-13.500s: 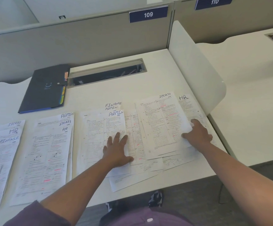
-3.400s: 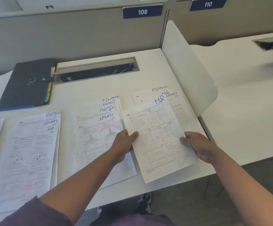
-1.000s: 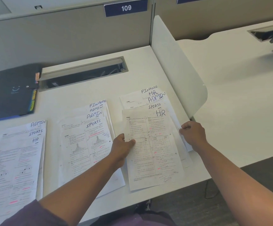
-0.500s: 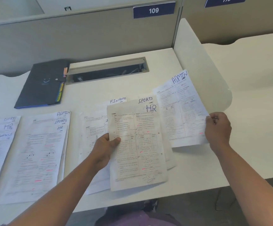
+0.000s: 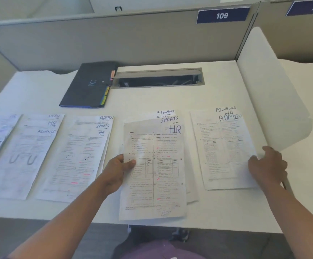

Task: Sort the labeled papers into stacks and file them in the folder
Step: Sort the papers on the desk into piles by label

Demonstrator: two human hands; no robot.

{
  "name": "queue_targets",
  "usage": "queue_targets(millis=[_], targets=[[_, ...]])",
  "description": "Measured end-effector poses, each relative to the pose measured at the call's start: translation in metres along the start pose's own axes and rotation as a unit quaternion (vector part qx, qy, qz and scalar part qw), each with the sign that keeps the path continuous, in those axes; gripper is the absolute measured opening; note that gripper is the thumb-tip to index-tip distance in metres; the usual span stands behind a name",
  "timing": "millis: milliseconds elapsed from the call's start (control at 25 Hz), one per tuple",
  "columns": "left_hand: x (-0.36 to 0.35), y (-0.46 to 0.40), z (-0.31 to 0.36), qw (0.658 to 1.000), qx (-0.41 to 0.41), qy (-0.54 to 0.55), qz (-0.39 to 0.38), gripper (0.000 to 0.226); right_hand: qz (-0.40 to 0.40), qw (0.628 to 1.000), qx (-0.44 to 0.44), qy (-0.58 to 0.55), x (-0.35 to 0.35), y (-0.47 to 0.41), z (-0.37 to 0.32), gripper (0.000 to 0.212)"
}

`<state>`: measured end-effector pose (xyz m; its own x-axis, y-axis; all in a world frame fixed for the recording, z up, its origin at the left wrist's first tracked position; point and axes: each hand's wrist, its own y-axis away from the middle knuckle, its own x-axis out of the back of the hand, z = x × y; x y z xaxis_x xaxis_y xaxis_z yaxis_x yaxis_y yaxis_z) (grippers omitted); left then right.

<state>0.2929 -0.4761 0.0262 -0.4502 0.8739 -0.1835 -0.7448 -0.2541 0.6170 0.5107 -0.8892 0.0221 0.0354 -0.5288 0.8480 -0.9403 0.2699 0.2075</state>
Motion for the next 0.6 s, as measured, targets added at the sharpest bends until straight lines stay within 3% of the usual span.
queue_targets(millis=[40, 120, 200, 320, 400, 480, 600], targets=[[0.010, 0.003, 0.003, 1.000, 0.000, 0.004, 0.013, 0.019, 0.025, 0.999, 0.026, 0.025, -0.004, 0.006, -0.011, 0.048], [0.030, 0.011, 0.008, 0.999, -0.004, 0.015, 0.042, 0.020, 0.015, 0.990, 0.131, -0.038, -0.022, 0.032, -0.047, 0.048], [0.048, 0.018, 0.014, 0.998, -0.010, 0.025, 0.062, 0.022, -0.125, 0.960, 0.188, -0.168, -0.047, 0.073, -0.091, 0.040], [0.077, 0.028, 0.025, 0.997, -0.022, 0.027, 0.065, 0.023, -0.379, 0.879, 0.111, -0.266, -0.081, 0.137, -0.152, 0.036], [0.102, 0.034, 0.030, 0.997, -0.028, 0.025, 0.072, 0.022, -0.460, 0.839, 0.077, -0.279, -0.104, 0.163, -0.177, 0.034], [0.133, 0.038, 0.033, 0.996, -0.033, 0.012, 0.086, 0.021, -0.477, 0.832, 0.080, -0.271, -0.125, 0.185, -0.193, 0.032], [0.185, 0.041, 0.033, 0.984, -0.037, -0.058, 0.166, 0.013, -0.423, 0.868, 0.082, -0.247, -0.155, 0.216, -0.217, 0.025]])
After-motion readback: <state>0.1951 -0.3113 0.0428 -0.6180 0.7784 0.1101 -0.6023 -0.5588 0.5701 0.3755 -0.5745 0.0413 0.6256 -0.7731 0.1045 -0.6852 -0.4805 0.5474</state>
